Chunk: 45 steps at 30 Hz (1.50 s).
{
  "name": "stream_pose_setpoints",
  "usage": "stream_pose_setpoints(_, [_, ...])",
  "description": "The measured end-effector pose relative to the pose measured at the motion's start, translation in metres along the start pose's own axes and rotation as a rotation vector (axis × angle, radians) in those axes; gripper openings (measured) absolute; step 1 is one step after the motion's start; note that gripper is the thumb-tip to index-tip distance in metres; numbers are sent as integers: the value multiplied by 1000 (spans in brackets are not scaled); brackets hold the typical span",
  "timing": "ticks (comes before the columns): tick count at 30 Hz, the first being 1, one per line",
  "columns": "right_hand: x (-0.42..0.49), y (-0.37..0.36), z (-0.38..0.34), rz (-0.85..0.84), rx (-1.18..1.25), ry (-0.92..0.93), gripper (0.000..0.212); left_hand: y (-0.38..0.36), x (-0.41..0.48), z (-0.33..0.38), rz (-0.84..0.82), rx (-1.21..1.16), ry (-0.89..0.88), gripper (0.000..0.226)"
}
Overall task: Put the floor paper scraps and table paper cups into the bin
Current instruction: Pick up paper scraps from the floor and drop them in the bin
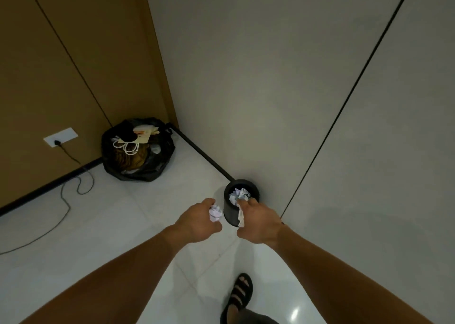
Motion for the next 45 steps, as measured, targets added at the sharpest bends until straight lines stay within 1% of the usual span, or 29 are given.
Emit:
stream_pose_setpoints(6, [91,55,29,-30,70,-13,83,68,90,19,-70,63,18,75])
stream_pose_setpoints(10, [131,82,64,-30,142,-79,86,87,148,40,-160,75,1,77])
stream_pose_setpoints(14, [167,91,92,-56,234,-164,86,102,211,53,-266,125,-16,77])
stream_pose_setpoints(15, [177,90,98,-68,256,-192,86,106,227,54,-293,143,-21,74])
stream_pose_setpoints(18, [211,87,113,-86,348,-290,86,113,282,55,-399,218,-74,52])
stream_pose_setpoints(20, [235,84,121,-81,430,-367,86,116,314,52,-488,285,-106,53])
stream_pose_setpoints(21, [246,80,124,-82,481,-408,86,121,331,48,-529,322,-106,51])
stream_pose_setpoints(23, [271,72,126,-76,597,-478,87,131,370,40,-590,386,-98,29])
stream_pose_setpoints(24, [284,67,128,-77,640,-497,87,135,390,36,-604,403,-83,22])
stream_pose_setpoints(25, [297,61,130,-80,681,-515,87,139,409,32,-612,413,-62,21])
stream_pose_setpoints(26, [310,54,134,-80,716,-535,87,142,428,30,-614,415,-44,25])
stream_pose_setpoints(27, [324,47,139,-76,744,-548,87,143,447,27,-614,410,-26,35])
stream_pose_setpoints(29, [351,29,152,-62,805,-578,87,135,479,19,-636,438,-9,52])
stream_pose_setpoints(30, [366,18,160,-55,831,-596,88,126,494,14,-659,462,-13,55])
stream_pose_setpoints(31, [382,5,170,-48,855,-613,89,114,509,7,-678,482,-15,52])
stream_pose_setpoints(34, [433,-40,198,-21,916,-654,86,71,556,-17,-697,508,-21,30])
stream_pose_setpoints(35, [452,-56,209,-18,915,-660,86,55,574,-26,-706,507,-20,29])
stream_pose_setpoints(38, [497,-107,236,9,939,-693,84,10,623,-50,-723,546,-25,48])
stream_pose_setpoints(42, [535,-165,260,94,1048,-740,84,-33,680,-73,-682,621,-107,61])
stream_pose_setpoints(45, [551,-190,265,160,1112,-726,91,-52,704,-89,-670,662,-172,59])
Point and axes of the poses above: each hand's wrist, its own x-axis towards the middle knuckle, its own y-axis out of the back of the hand, z = x × y, the point moved 9 cm from there along x, towards the middle knuckle, and after that the axes turned 15 degrees about -z, right-handed, at the moved point
